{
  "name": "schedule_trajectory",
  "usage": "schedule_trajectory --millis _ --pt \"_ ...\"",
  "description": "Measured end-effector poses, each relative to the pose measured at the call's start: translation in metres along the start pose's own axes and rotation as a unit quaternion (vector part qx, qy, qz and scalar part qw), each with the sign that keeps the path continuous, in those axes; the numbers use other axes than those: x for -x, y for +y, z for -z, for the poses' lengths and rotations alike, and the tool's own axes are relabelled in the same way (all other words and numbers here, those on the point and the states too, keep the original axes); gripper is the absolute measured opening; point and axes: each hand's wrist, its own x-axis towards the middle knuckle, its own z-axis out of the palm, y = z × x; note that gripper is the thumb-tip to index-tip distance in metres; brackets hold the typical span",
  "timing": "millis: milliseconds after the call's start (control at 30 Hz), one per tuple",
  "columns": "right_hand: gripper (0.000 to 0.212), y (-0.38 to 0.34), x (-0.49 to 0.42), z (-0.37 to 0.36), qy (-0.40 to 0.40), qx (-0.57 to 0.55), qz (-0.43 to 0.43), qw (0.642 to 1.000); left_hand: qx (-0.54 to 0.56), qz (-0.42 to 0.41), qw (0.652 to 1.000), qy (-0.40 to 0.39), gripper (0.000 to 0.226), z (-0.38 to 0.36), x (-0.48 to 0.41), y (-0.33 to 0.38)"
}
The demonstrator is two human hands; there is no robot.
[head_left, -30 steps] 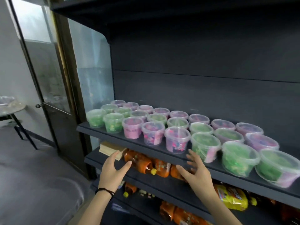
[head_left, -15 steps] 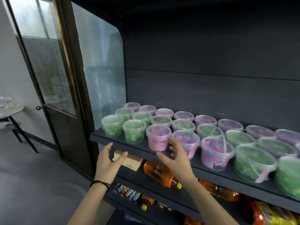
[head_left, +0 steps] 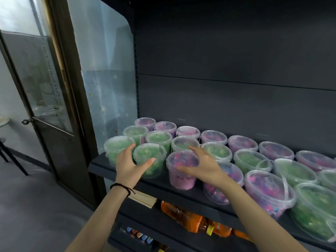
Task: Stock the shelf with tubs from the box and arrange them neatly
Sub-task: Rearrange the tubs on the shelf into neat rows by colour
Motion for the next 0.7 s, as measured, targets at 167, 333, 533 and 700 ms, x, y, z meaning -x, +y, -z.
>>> schedule_trajectory --millis 167,333,533,700 --pt "0.113 0.000 -0.015 -0.013 -0.008 0.125 -0.043 0.991 -0.001 -0.041 0.998 -0.048 0.100 -0.012 -0.017 -0.011" --pt "0.114 -0.009 -0.016 -0.021 -0.037 0.229 -0.062 0.971 -0.065 -0.090 0.992 -0.060 0.091 -0.015 -0.031 -0.023" --pt "0.081 -0.024 -0.014 -0.021 0.019 0.109 -0.064 0.992 0.040 -0.052 0.992 -0.105 0.088 -0.016 -0.039 -0.034" --pt "0.079 -0.025 -0.012 0.011 0.115 -0.083 -0.091 0.986 0.124 -0.041 0.986 -0.105 0.104 -0.022 -0.043 -0.038"
